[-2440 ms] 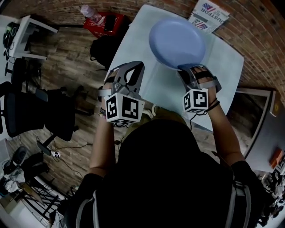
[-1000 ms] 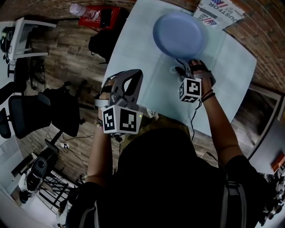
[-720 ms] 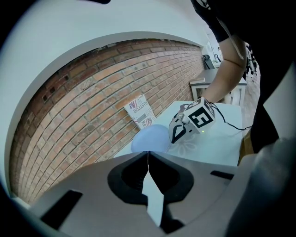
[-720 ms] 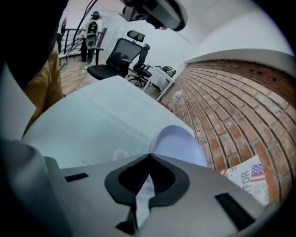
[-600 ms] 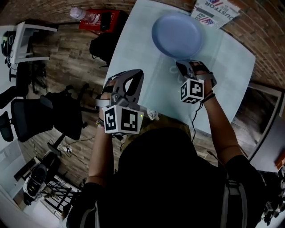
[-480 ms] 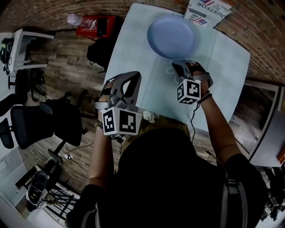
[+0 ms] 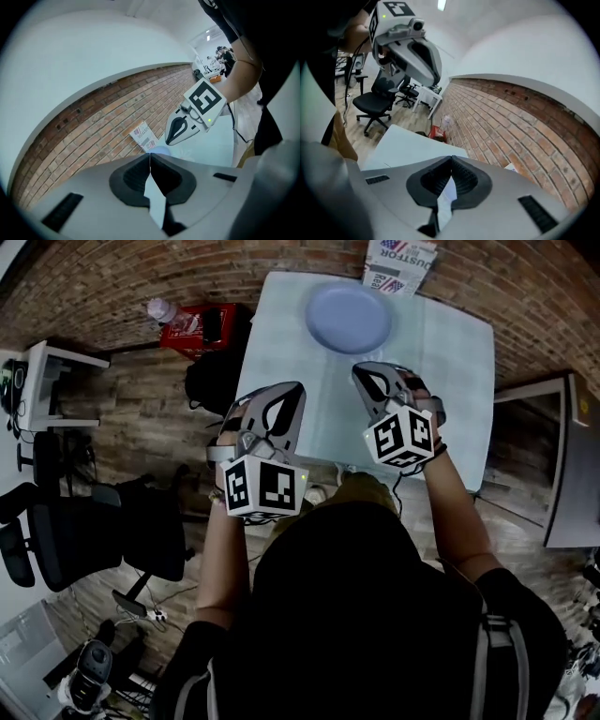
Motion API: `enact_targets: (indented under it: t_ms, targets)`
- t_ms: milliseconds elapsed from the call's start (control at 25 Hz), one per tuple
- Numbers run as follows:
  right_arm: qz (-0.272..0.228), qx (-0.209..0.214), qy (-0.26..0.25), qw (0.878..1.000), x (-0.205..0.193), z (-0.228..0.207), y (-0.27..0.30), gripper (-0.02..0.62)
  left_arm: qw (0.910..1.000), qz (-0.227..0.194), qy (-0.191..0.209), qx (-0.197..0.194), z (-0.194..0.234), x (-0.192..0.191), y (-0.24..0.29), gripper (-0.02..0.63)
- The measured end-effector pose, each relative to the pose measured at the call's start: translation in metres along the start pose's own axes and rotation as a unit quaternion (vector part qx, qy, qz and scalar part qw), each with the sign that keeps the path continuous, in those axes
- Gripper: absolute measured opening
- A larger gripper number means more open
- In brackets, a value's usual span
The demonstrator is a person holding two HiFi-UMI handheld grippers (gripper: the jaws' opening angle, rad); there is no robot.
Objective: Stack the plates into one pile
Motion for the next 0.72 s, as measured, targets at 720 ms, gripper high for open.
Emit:
enact_targets:
  t_ms: [720]
  targets:
    - [-0.092, -0.093, 0.049, 0.99, 0.172, 0.102, -0.131, 0.035, 0.9957, -0.093, 0.006, -0.003, -0.028, -0.026, -0.154, 0.023]
Point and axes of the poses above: the fingertips, and each gripper's own axes: y forward along the fingers, z to its left, x out of its top, the point moved 8 cm from there along -y, backward along the fingers
